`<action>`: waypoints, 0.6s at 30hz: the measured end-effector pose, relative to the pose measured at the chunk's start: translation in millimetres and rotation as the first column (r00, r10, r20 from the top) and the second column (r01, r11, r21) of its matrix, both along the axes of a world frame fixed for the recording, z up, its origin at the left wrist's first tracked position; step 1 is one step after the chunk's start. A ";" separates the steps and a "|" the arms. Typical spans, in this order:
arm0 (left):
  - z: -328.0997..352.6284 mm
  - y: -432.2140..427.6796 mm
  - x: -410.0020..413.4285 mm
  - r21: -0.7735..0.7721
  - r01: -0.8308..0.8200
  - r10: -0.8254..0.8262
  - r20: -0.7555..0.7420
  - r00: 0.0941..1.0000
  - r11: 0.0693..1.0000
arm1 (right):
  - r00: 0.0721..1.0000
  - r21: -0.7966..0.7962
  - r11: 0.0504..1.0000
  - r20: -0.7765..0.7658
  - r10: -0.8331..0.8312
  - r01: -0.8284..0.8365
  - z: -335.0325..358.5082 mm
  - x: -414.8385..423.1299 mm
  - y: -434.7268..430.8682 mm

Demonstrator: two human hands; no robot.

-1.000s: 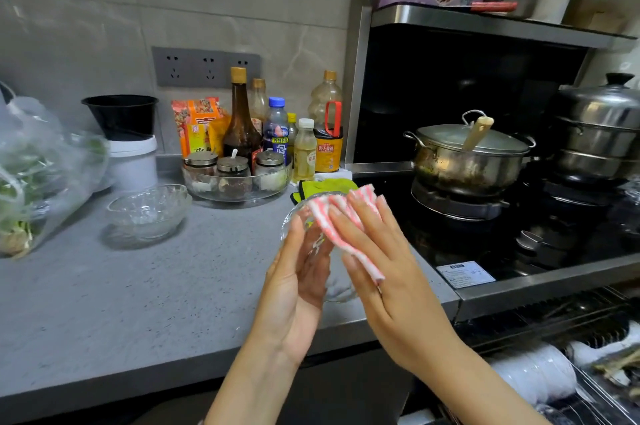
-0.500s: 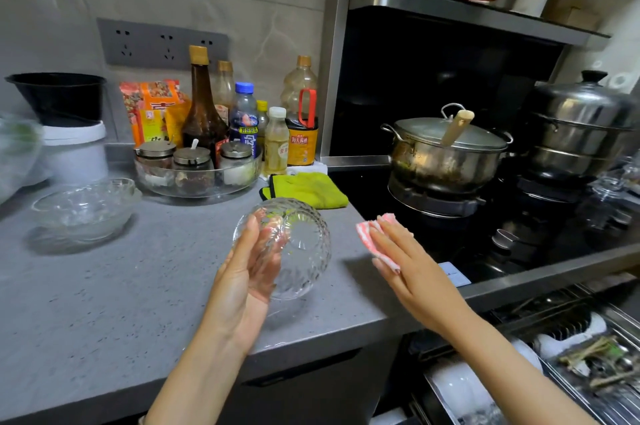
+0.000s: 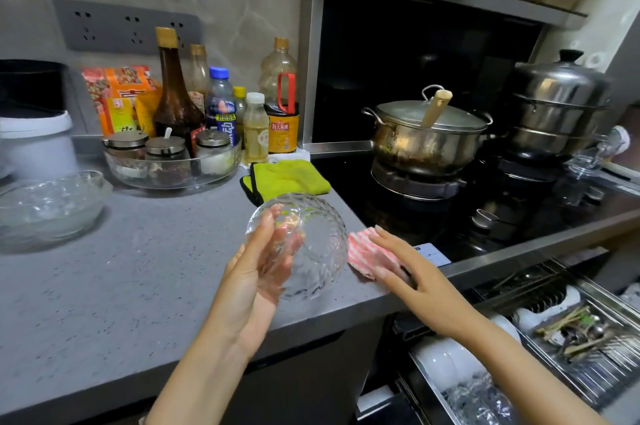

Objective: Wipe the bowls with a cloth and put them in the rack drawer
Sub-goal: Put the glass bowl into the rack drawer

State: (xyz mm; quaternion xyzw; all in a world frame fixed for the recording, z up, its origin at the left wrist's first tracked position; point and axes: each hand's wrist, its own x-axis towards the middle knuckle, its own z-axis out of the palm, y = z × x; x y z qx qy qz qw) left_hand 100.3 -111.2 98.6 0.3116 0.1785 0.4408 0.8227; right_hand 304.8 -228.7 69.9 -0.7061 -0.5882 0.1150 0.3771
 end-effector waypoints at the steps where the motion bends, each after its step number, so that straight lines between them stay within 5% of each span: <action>1: 1.8 -7.5 4.9 0.000 0.025 -0.025 0.006 1.000 1.000 | 0.994 0.041 0.999 -0.110 0.008 -0.003 4.2 -5.5 -7.7; 4: 1.5 -32.6 24.7 0.028 0.117 -0.117 -0.006 0.993 0.993 | 0.881 0.110 0.993 -0.466 0.081 -0.033 10.4 -11.6 -27.2; 8: -0.1 -68.6 54.4 0.024 0.272 -0.270 -0.063 0.961 0.962 | 0.547 0.071 0.991 -0.828 0.124 -0.117 6.8 0.1 -63.5; 12: -6.7 -92.2 86.2 0.008 0.352 -0.350 -0.073 0.934 0.936 | 0.351 0.219 0.975 -0.911 0.217 -0.033 -6.8 13.6 -99.1; 18: -23.1 -124.0 133.7 0.108 0.422 -0.405 -0.150 0.902 0.900 | 0.278 0.252 0.958 -0.938 0.207 0.137 -16.0 50.9 -138.6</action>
